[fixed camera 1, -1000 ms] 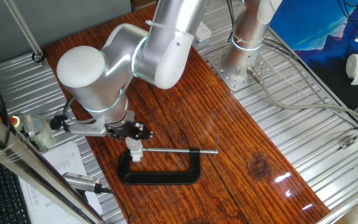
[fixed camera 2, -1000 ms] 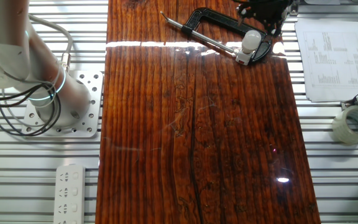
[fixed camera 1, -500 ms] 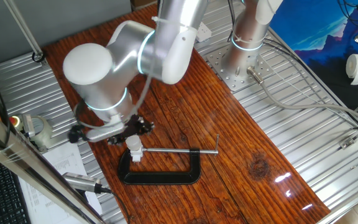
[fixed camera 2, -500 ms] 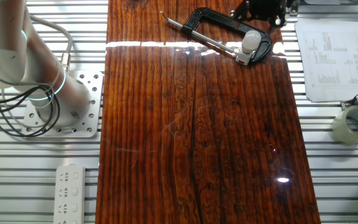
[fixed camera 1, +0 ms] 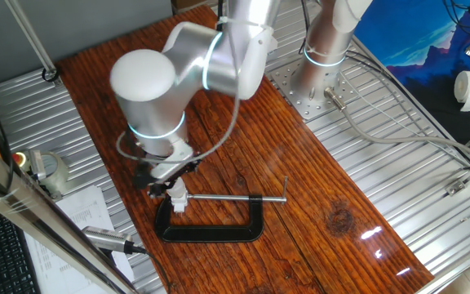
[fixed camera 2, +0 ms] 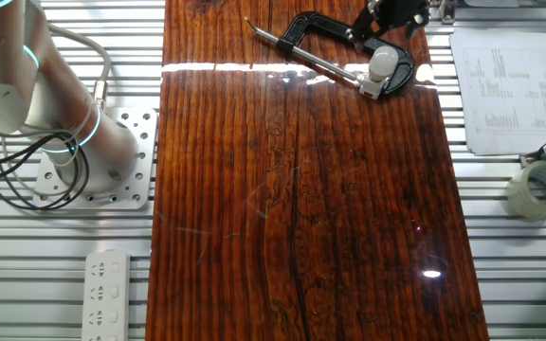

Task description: Install the light bulb by rotating it

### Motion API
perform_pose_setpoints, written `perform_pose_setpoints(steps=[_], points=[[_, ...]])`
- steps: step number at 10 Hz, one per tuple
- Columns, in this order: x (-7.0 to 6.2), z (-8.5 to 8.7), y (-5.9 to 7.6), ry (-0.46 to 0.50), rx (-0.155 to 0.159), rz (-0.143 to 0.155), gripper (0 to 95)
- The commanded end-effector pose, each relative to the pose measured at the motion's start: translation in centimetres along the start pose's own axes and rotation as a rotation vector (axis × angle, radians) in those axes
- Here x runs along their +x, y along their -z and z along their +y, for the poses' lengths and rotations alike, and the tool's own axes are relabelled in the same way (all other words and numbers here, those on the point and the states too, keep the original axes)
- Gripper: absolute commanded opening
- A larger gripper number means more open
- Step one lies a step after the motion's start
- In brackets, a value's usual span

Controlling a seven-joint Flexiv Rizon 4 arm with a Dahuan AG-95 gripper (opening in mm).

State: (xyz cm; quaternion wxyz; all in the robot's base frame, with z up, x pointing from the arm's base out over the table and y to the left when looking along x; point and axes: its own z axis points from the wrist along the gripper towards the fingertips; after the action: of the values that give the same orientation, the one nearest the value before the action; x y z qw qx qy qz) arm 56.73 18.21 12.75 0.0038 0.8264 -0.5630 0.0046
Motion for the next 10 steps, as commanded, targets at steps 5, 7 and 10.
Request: perform_pose_setpoints(steps=[5, 7, 10], points=[[0.07, -0.22, -1.47, 0.251, 0.035, -0.01, 76.0], [0.08, -0.22, -1.48, 0.254, 0.014, -0.015, 76.0], [0.15, -0.21, -1.66, 0.237, -0.012, -0.015, 76.0]])
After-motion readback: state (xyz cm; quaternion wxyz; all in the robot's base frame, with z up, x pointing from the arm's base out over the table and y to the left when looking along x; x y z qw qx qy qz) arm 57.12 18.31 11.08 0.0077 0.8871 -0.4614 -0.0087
